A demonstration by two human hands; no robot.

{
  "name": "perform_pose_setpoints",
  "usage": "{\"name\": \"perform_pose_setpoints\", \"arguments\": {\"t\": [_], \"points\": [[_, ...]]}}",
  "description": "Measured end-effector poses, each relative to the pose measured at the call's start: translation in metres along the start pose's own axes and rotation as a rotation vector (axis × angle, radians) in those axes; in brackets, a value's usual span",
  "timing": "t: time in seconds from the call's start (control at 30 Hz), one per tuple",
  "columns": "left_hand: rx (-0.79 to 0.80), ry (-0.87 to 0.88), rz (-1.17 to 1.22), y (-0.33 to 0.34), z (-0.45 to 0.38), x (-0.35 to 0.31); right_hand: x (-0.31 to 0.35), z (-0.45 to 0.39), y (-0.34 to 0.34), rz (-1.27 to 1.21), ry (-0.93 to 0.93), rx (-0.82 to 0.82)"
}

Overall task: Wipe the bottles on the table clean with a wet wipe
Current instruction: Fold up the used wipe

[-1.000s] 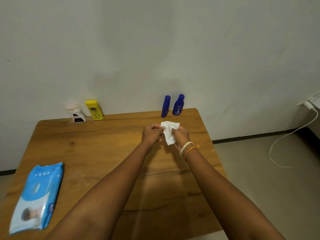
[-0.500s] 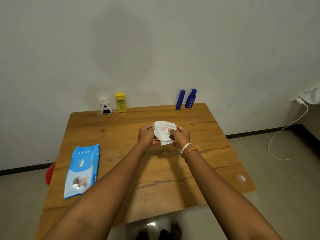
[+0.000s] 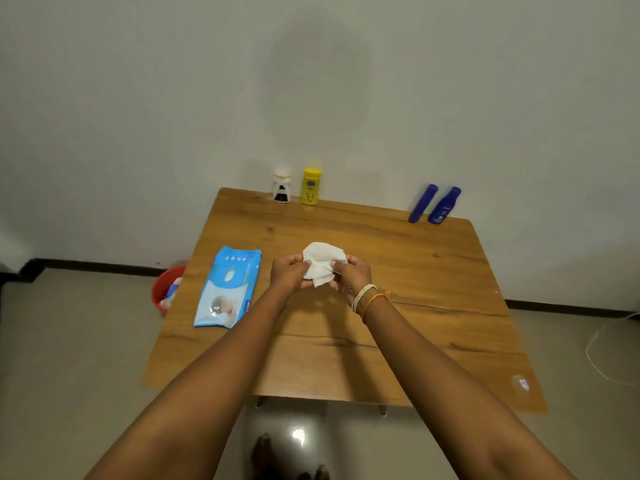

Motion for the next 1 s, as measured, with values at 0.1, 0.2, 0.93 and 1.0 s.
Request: {"name": "perform_pose_setpoints", "arguments": {"t": [0.1,0.2,0.93,1.0], "points": [[-0.093,0.010,0.015,-0.052,-0.009,0.002,-0.011,-0.003,0.046,0.123,0.008,0.065],[-0.139,0.020,0.048,-0.098,-0.025,0.005,-0.025,-0.009,0.094,0.198,0.032,0.101],[-0.268,-0.166,0.059,-0.401,-0.206,-0.003,-0.105,-0.129,0.417,0.542,0.048,-0.002],[-0.286,-0.167,0.055,-0.417,-0.226,0.004,-0.111,-0.145,0.436,0.473,0.091,0.013]]}}
Point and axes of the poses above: each hand's wrist, its own z-axis away from the middle knuckle, its own y-axis out of the palm, x = y × z, the point moved 10 cm from there along -z, towards the middle knuckle, and after that the axes turned 7 degrees about y, right-handed, at the moved point
